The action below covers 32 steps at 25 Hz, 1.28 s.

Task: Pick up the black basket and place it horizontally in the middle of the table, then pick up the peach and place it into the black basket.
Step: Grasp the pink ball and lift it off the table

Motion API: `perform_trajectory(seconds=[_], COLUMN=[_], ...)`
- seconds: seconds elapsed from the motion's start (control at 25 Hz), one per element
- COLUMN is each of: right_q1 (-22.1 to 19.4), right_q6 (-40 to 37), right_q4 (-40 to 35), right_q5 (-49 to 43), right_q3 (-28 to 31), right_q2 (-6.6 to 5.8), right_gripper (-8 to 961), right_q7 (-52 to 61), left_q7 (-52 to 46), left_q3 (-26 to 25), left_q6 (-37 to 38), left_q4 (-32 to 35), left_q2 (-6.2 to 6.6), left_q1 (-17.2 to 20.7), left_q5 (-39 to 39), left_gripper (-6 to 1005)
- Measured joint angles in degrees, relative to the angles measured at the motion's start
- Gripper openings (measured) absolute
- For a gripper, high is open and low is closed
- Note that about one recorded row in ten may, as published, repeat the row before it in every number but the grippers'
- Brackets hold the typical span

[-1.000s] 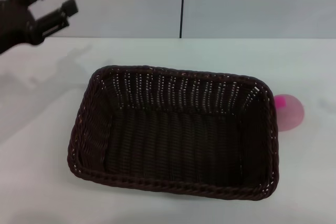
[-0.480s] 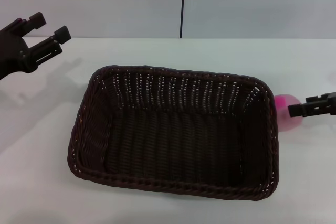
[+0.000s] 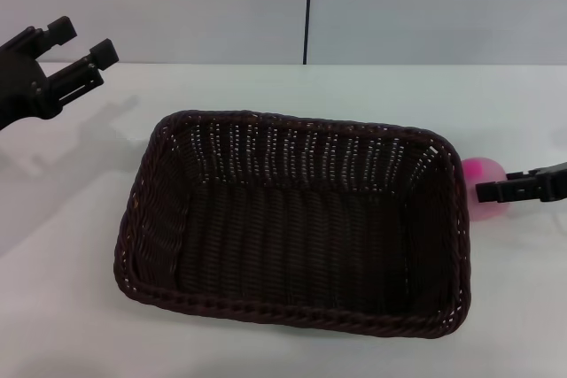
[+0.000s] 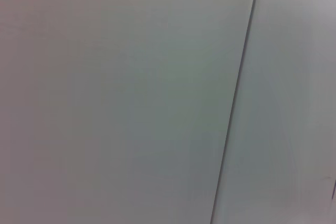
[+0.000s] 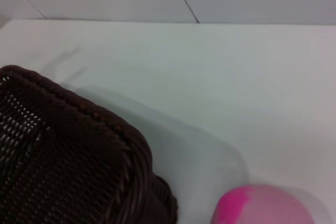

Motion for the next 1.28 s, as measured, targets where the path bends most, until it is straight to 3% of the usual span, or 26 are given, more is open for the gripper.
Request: perform_trajectory(seconds=[0.12,0.28,0.68,0.84,0.96,1.04,1.28], right_q1=[0.8,1.2,0.2,-0.1,-0.6,-0.8,-0.2], right_q6=[1.0,1.3,0.1,-2.1,-5.6,-9.0,-9.2], right_q4=[2.7,2.9,0.9,-1.6,-7.6,-11.9,-10.8], right_q5=[1.2,1.4,1.5,1.5,1.7,3.3,3.1], right_q3=[0.0,-0.1,1.8,5.9,9.3,10.3,8.2], right_q2=[-0.34,-0.4,-0.57,-0.67,-0.51,-0.52,-0.52], right_gripper=[798,614,301,208,138,-3,-1], right_q7=[-1.7,-2.1,-1.7,-1.5,-0.9,0.2,0.6], left_q7=[0.0,0.0,-0.3,-0.3,-0.3,-0.3,0.1], left_q3=[0.0,-0.1,-0.3,-0.3,-0.2,-0.2,-0.2], left_q6=[0.0,0.0,0.0,0.0,0.0,0.0,0.4], left_q4=[-0.1,-0.2,-0.2,-0.3,-0.3,-0.5,-1.8], left_q2=[-0.01,-0.01,-0.08,-0.1,-0.1,-0.1,-0.1], left_q1=[-0.1,-0.1,-0.3,-0.5,-0.5,-0.6,-0.9], left_q5=[0.0,0.0,0.0,-0.1,-0.1,-0.1,-0.1], left_gripper=[768,768,768,768,767,767,767])
